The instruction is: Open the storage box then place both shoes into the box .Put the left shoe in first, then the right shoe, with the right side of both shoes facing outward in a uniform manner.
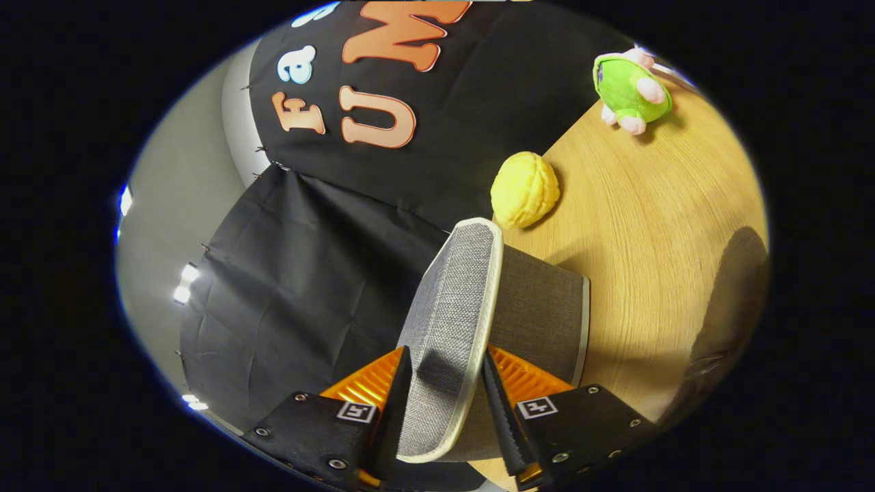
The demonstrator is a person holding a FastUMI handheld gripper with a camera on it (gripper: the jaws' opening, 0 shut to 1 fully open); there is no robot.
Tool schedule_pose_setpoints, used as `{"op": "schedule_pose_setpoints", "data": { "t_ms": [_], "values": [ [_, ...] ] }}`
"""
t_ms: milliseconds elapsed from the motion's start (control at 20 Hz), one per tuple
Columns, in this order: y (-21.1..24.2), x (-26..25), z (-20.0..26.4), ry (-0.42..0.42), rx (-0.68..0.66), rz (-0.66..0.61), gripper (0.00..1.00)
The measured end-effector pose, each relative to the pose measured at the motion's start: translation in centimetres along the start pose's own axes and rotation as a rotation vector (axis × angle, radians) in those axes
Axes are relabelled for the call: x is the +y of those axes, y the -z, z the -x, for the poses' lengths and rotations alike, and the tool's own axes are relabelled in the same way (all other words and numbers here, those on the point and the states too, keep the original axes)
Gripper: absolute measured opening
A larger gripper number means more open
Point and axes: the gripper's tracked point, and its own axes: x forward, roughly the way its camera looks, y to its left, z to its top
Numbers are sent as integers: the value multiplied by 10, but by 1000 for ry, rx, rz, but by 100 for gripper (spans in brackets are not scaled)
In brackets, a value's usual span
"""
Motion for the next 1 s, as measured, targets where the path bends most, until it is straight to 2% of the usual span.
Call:
{"op": "schedule_pose_setpoints", "data": {
  "t_ms": [200, 450, 700, 1000],
  "values": [
    [-11, 12, 9, -13, -51, -8, 25],
    [-18, 40, 9, -1, -43, -20, 9],
    [-30, 103, 18, -60, -88, 55, 8],
    [-34, 177, -9, -82, -103, 152, 11]
  ]
}}
